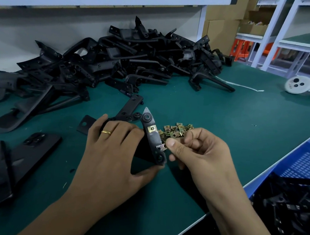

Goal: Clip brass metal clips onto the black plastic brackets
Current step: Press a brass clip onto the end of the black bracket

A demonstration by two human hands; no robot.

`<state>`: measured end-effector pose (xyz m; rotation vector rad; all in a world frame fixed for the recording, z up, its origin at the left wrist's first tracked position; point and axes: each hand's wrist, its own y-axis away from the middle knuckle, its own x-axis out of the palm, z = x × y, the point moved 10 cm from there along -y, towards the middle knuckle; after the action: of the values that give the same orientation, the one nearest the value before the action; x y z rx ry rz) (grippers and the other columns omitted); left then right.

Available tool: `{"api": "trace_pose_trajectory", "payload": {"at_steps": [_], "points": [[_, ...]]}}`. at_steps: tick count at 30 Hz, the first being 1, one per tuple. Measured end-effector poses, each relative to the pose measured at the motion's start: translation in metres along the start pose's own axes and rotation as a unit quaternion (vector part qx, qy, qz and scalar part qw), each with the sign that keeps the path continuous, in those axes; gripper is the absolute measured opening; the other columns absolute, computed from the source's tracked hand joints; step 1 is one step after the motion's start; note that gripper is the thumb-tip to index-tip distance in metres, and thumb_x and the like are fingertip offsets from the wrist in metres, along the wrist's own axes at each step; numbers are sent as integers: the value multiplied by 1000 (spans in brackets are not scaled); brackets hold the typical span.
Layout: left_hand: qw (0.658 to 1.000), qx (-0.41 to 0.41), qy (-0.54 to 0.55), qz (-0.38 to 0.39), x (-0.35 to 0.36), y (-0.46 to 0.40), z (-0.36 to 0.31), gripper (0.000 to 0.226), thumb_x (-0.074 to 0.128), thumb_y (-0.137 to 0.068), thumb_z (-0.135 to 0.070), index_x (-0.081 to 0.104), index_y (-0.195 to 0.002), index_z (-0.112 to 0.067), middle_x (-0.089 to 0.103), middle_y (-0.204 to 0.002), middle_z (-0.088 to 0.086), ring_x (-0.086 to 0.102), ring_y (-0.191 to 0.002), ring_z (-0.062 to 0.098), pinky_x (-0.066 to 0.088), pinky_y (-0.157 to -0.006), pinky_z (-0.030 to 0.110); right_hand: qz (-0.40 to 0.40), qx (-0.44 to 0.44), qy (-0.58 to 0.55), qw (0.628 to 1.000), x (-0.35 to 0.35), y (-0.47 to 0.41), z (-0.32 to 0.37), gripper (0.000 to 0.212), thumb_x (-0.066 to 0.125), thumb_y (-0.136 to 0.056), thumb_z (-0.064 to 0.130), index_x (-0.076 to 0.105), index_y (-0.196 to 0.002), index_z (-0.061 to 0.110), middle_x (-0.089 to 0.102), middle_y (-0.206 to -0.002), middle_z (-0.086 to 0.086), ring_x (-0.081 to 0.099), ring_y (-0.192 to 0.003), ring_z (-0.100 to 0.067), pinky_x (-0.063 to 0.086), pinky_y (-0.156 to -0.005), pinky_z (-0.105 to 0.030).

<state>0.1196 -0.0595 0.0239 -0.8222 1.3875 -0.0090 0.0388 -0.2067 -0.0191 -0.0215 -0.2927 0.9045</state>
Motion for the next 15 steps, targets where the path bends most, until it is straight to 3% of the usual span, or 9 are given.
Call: {"api": "trace_pose_trajectory", "payload": {"at_steps": [5, 10, 15], "points": [[1000, -13, -12, -3, -1, 3, 6, 62, 55, -83, -73, 63, -110, -17, 61, -110, -2, 57, -111, 26, 30, -116, 47, -35, -20, -26, 999, 11, 8, -4, 42, 81, -85, 4, 43, -74, 16, 69, -69, -17, 55, -53, -14, 43, -51, -17], [999, -4, -41, -7, -1, 4, 6, 61, 53, -84, -70, 61, -110, -16, 61, -111, 2, 55, -110, 29, 30, -114, 49, -55, -69, 75, 993, 8, 12, 1, 42, 83, -81, 16, 42, -70, 15, 78, -80, -6, 70, -70, -18, 50, -64, -28], [999, 14, -47, 2, 0, 7, 5, 57, 55, -84, -67, 59, -108, -15, 61, -111, 5, 55, -107, 32, 33, -111, 52, -31, -62, 104, 992, 12, 13, -3, 43, 85, -76, 22, 44, -69, 11, 74, -73, -9, 72, -71, -24, 50, -63, -36]]}}
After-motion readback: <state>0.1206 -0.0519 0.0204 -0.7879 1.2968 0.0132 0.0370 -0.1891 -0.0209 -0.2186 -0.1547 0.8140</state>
